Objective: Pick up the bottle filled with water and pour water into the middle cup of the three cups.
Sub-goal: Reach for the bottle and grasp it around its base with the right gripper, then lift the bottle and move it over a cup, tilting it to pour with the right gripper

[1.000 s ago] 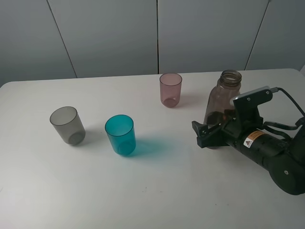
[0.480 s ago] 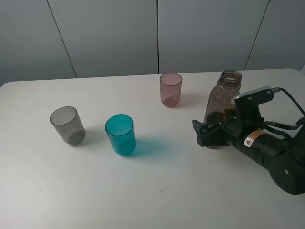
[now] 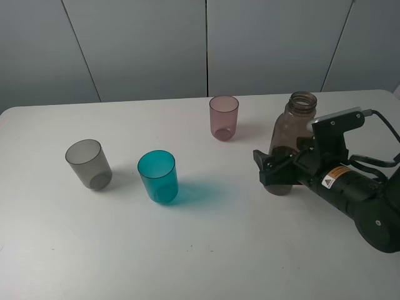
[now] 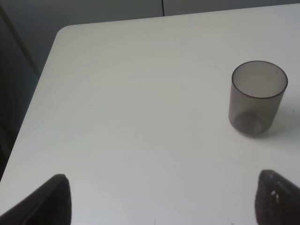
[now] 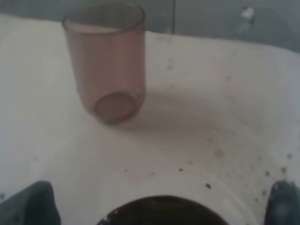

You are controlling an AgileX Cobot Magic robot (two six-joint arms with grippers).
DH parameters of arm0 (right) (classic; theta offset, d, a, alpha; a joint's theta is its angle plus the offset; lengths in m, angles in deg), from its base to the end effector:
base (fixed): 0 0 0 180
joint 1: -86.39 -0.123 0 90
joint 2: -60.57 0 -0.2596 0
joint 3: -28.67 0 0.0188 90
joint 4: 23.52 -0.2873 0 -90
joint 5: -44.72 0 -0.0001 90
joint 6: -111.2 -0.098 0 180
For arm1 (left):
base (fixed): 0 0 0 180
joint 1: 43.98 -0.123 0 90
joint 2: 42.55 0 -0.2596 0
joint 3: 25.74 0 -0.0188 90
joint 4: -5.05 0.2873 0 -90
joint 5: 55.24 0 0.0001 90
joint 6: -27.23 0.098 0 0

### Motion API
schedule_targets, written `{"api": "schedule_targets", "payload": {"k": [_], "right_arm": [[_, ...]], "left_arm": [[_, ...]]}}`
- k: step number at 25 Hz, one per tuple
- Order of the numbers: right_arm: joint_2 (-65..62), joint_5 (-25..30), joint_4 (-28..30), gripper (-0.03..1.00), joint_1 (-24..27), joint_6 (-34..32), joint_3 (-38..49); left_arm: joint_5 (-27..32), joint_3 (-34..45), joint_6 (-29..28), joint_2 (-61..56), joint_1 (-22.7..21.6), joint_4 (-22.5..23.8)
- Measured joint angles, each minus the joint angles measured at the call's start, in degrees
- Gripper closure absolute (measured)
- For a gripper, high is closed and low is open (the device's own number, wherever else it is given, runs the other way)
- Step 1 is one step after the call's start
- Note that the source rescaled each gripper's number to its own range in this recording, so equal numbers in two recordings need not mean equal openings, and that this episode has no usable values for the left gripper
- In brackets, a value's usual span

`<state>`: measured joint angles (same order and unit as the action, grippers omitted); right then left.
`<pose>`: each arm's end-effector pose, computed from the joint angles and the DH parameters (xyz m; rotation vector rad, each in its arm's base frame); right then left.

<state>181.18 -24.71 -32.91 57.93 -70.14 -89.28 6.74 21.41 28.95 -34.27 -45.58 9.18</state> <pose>0.2062 0.0947 0.0199 -0.3106 1.9580 0.2243 0.0556 0.0078 0.2939 -0.0028 2.0493 0.1224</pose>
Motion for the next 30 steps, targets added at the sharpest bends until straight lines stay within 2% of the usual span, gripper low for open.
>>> {"api": "schedule_targets", "payload": {"k": [4,5,6,7,8,9,21,30], "right_arm": [[0.00,0.00,-0.24,-0.01,0.00,-0.11,0.00],[0.00,0.00,-0.24,0.10,0.00,-0.11,0.00],[0.00,0.00,-0.24,0.25,0.00,-0.11,0.00],[0.00,0.00,-0.24,0.53,0.00,-0.11,0.00],[0.00,0.00,-0.24,0.97,0.00,-0.11,0.00],[0.00,0.00,-0.37,0.94,0.00,-0.24,0.00],[-0.58,0.41,-0.23,0.95,0.00,-0.61,0.00],[-11.84,4.37,5.75,0.95,-0.03,-1.02,-3.67]], "left_arm": [[0.00,0.00,0.00,0.00,0.00,0.00],[0.00,0.00,0.00,0.00,0.00,0.00],[0.00,0.00,0.00,0.00,0.00,0.00],[0.00,0.00,0.00,0.00,0.00,0.00],[0.00,0.00,0.00,0.00,0.00,0.00],[0.00,0.00,0.00,0.00,0.00,0.00],[0.00,0.00,0.23,0.00,0.00,0.00],[0.00,0.00,0.23,0.00,0.00,0.00]]}}
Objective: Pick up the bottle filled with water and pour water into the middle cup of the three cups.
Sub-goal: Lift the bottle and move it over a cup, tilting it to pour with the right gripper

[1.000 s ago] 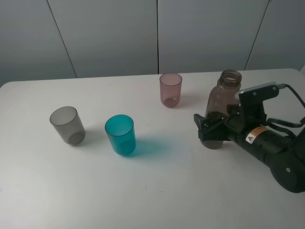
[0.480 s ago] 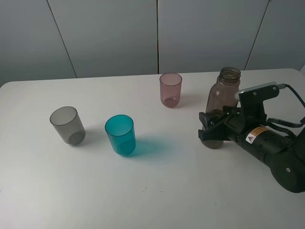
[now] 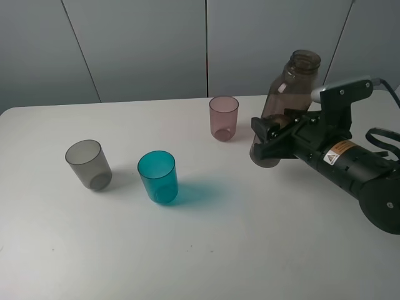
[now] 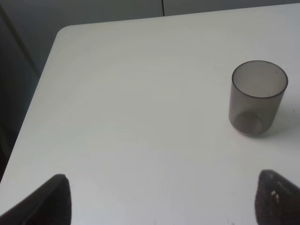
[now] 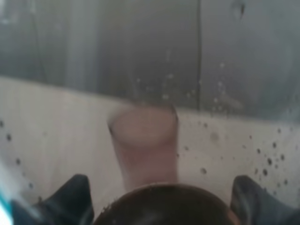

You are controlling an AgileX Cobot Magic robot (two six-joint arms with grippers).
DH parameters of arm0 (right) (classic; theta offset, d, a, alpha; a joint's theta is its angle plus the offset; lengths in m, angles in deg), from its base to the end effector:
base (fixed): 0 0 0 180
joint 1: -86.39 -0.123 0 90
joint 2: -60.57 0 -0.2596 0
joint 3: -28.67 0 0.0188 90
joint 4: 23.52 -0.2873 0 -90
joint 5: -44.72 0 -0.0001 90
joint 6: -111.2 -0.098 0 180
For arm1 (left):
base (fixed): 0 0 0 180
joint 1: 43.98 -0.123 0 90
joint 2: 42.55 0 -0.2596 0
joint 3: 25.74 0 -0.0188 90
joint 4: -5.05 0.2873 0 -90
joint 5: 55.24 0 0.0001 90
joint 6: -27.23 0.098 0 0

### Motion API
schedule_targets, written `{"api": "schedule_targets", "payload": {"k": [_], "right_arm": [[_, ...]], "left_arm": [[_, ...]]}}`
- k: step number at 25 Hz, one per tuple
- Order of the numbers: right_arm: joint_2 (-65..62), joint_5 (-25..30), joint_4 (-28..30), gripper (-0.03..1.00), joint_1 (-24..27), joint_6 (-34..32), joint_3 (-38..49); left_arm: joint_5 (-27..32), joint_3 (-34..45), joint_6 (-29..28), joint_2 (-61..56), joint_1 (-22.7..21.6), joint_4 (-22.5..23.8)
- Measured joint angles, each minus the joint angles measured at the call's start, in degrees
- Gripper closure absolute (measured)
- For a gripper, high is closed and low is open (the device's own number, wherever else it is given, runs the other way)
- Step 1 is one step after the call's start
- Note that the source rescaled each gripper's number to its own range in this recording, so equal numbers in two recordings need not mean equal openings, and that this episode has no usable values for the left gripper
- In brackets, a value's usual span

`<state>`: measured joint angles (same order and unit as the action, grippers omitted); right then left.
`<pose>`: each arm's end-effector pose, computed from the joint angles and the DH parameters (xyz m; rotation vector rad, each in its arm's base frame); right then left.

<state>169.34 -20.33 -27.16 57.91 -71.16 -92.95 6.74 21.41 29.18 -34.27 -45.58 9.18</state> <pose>0.2324 0.1197 0.0722 -0.3415 1.7635 0.3547 0.0556 0.0078 0.2939 0.0013 2.0494 0.1249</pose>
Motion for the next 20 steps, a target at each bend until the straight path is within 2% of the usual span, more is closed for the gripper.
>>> {"api": "schedule_targets", "payload": {"k": [4,10,16,20], "right_arm": [[-3.56,7.85,4.56,0.95,0.00,0.13,-6.48],[-4.13,24.81,13.92,0.95,0.00,-0.86,-18.73],[-4.13,29.00,26.46,0.95,0.00,-8.08,-27.74],[-2.88,31.31,32.31,0.95,0.00,-11.88,-32.79]], "left_arm": [[0.00,0.00,0.00,0.00,0.00,0.00],[0.00,0.00,0.00,0.00,0.00,0.00],[0.00,0.00,0.00,0.00,0.00,0.00],[0.00,0.00,0.00,0.00,0.00,0.00]]}}
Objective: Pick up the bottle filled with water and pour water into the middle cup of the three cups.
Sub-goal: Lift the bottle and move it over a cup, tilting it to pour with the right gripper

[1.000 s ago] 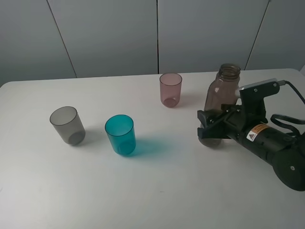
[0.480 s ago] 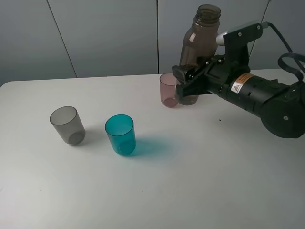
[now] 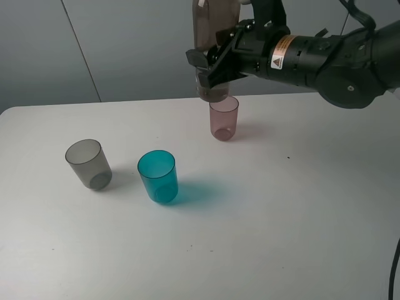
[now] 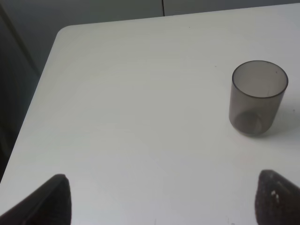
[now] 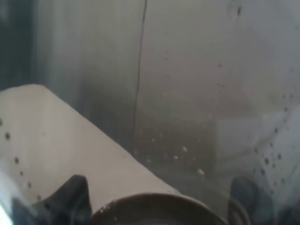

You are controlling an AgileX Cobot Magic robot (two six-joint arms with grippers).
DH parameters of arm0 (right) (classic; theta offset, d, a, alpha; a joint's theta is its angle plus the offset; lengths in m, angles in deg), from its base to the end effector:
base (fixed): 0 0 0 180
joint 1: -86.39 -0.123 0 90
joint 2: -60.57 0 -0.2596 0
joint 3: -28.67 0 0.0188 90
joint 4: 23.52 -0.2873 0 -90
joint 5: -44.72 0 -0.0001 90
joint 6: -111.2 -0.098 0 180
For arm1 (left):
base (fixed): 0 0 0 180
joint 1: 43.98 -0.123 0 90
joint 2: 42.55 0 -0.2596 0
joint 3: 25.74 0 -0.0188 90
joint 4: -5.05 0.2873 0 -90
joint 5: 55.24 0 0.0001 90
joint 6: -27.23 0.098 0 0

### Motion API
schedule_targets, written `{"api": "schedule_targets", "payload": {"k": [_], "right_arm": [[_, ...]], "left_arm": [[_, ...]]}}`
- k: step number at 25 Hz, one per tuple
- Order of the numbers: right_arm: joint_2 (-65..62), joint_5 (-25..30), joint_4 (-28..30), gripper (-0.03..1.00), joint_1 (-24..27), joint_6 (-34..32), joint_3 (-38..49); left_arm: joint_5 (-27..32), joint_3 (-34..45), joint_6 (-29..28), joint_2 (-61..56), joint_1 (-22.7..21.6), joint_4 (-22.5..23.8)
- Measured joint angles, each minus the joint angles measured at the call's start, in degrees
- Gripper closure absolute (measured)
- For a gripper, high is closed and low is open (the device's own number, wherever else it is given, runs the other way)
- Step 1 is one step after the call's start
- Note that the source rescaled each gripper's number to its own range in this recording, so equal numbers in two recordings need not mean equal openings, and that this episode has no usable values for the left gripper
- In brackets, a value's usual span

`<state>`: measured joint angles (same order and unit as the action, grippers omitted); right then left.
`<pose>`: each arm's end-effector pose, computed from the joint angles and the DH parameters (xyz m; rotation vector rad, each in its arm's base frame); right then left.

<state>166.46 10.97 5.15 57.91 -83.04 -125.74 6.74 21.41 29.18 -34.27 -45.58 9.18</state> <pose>0.3316 0.2096 0.1782 -0.7729 1.6046 0.4685 0.0556 0.0078 0.2939 0.0013 2.0494 0.1249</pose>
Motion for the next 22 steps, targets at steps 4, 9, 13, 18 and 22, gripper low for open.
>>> {"api": "schedule_targets", "payload": {"k": [4,9,13,18,22], "right_arm": [[5.33,0.34,7.50,0.95,0.00,-5.93,-6.42],[13.23,0.69,17.88,0.95,-1.53,-11.85,-15.81],[19.53,-0.20,25.69,0.95,-2.25,-15.55,-23.64],[25.56,-0.97,32.13,0.95,-2.25,-14.84,-31.38],[28.08,-2.84,34.38,0.95,-2.02,-8.14,-33.09]], "left_arm": [[0.00,0.00,0.00,0.00,0.00,0.00],[0.00,0.00,0.00,0.00,0.00,0.00],[0.00,0.00,0.00,0.00,0.00,0.00],[0.00,0.00,0.00,0.00,0.00,0.00],[0.00,0.00,0.00,0.00,0.00,0.00]]}}
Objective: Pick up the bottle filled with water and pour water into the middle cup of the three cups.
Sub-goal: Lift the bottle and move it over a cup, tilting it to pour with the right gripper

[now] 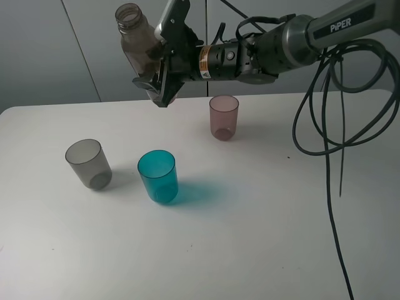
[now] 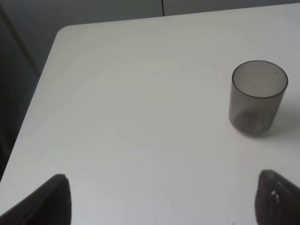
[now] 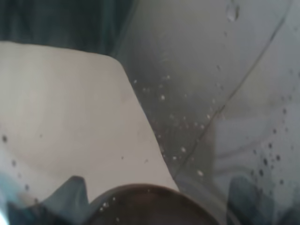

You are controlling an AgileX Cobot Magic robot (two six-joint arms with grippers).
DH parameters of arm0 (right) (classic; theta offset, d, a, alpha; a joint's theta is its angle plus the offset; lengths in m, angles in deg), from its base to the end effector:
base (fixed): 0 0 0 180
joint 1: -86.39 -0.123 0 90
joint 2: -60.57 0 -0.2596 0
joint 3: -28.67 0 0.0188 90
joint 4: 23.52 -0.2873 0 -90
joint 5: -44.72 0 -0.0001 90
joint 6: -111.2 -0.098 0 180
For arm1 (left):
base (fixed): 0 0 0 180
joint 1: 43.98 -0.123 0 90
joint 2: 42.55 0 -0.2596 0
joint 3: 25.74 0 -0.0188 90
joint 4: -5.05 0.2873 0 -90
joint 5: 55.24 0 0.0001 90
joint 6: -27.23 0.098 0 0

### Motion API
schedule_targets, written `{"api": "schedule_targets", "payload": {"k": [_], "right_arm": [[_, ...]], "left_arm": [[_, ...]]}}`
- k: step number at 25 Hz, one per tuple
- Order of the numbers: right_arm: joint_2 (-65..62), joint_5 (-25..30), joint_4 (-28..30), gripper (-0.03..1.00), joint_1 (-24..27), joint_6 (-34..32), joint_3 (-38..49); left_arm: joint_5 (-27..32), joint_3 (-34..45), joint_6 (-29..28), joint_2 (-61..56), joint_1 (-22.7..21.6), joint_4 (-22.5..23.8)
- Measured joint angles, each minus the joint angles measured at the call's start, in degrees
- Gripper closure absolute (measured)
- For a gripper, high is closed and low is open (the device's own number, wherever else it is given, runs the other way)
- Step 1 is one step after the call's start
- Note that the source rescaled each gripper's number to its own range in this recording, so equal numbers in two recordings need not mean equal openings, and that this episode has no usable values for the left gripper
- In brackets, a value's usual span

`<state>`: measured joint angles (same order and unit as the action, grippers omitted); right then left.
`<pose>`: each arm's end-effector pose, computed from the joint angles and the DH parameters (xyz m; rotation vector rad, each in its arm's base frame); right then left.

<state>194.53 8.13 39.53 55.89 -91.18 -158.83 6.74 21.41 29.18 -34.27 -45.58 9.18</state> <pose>0.4057 0.2993 0.1287 -1.3084 1.3211 0.4678 0.0556 0.0078 0.2939 0.0013 2.0494 0.1249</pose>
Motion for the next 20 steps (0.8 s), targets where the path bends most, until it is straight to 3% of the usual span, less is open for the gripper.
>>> {"api": "schedule_targets", "payload": {"k": [9,20], "right_arm": [[1.02,-2.73,0.98,0.95,4.66,4.08,-0.22],[1.65,-4.06,2.85,0.95,6.28,15.66,-0.22]], "left_arm": [[0.00,0.00,0.00,0.00,0.00,0.00],[0.00,0.00,0.00,0.00,0.00,0.00]]}}
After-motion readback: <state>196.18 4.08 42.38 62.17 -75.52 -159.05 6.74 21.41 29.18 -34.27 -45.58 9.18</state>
